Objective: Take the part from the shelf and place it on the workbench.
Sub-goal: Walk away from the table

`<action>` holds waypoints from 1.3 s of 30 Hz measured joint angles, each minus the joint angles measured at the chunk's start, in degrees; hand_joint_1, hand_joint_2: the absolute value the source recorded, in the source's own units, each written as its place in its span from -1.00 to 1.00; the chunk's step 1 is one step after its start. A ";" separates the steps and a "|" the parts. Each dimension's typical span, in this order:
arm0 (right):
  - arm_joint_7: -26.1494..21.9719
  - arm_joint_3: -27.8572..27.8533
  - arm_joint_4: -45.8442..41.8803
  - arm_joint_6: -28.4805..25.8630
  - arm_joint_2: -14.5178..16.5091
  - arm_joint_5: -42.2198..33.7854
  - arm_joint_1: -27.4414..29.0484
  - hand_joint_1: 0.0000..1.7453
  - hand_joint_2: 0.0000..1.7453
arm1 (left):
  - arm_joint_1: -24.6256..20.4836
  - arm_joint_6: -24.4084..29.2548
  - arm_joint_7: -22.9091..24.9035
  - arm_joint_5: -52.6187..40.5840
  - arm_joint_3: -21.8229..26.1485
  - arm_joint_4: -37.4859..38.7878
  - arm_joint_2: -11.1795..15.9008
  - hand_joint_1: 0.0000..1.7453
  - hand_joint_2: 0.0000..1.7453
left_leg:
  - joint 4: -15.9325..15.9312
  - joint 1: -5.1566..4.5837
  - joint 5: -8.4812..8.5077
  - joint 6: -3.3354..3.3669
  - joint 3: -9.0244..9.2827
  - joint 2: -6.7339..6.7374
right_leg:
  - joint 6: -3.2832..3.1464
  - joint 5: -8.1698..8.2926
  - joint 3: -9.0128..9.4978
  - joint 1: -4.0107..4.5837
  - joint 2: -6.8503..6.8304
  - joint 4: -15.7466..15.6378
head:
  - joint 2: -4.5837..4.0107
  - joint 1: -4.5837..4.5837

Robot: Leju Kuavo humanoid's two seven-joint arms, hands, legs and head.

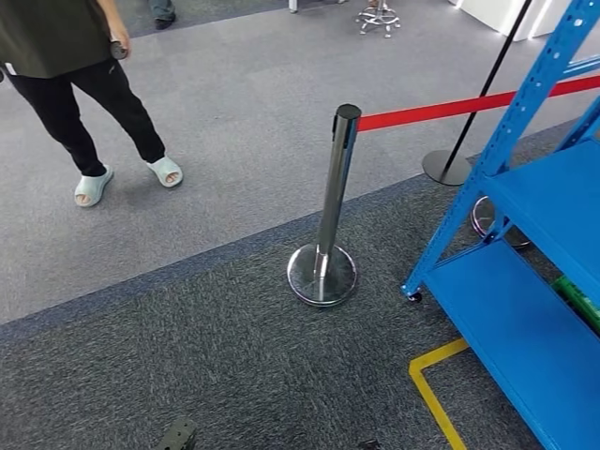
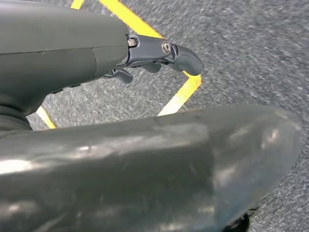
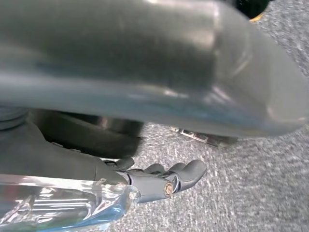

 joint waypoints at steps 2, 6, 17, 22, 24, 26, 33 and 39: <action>-0.33 0.00 0.00 -0.01 0.06 0.07 -0.09 -1.00 -1.00 | -0.06 0.04 0.00 0.02 0.01 0.00 0.13 -1.00 -1.00 | -0.06 -0.18 -0.26 -0.58 0.43 0.94 | -0.73 0.23 0.95 0.27 -0.26 -1.82 | 0.00 -0.17; -0.63 0.02 -0.01 0.28 0.14 0.17 -0.03 -1.00 -1.00 | -0.37 0.18 -0.21 0.14 0.03 -0.01 0.19 -1.00 -1.00 | 2.18 0.21 -2.20 -1.76 -0.22 -1.15 | -2.13 0.59 1.07 0.01 2.17 -2.39 | 0.00 -0.36; -0.46 0.33 -0.02 1.03 0.29 0.63 -0.16 -1.00 -1.00 | 0.11 -1.38 -0.96 1.19 0.72 0.00 0.47 -1.00 -1.00 | 0.35 0.81 1.24 -1.57 -1.72 -9.47 | -1.14 0.67 0.76 -0.61 10.74 -2.18 | 0.00 -0.79; -0.44 0.61 0.00 0.89 0.19 0.67 -0.05 -1.00 -1.00 | 0.03 -1.43 -0.85 1.21 1.00 0.00 0.51 -1.00 -1.00 | -0.31 0.71 1.24 0.34 -1.20 -6.18 | 0.27 -1.74 -1.77 -0.46 6.97 1.63 | 0.00 -0.30; -0.50 0.63 0.01 0.73 0.01 0.67 -0.25 -1.00 -1.00 | 0.31 -1.46 -0.84 1.21 1.17 0.00 0.53 -1.00 -1.00 | -0.32 0.35 0.99 0.79 -0.97 -4.36 | 0.50 -5.53 -5.48 -0.32 3.84 9.49 | 0.00 -0.04; -0.60 0.65 0.02 0.68 -0.16 0.67 -0.21 -1.00 -1.00 | 0.50 -1.46 -0.83 1.10 1.32 0.00 0.55 -1.00 -1.00 | -0.32 0.11 0.72 0.91 -0.72 -2.57 | 0.52 -6.58 -7.53 -0.31 3.39 13.85 | 0.00 -0.05; -0.73 0.91 0.00 1.13 -0.24 0.61 -0.14 -1.00 -1.00 | 0.25 -0.67 -0.85 -0.05 1.46 0.00 0.36 -1.00 -1.00 | -0.42 -0.48 -0.52 -0.53 1.02 1.71 | -1.15 0.07 1.22 0.46 -0.17 -2.00 | 0.00 -0.15; -0.73 0.92 0.00 1.68 -0.17 0.38 -0.21 -1.00 -1.00 | 0.07 -0.35 -1.01 -0.81 1.45 0.00 0.20 -1.00 -1.00 | 9.89 0.00 -6.39 -2.09 -3.58 -3.53 | -2.69 0.59 1.35 -0.19 3.83 -2.72 | 0.00 -0.46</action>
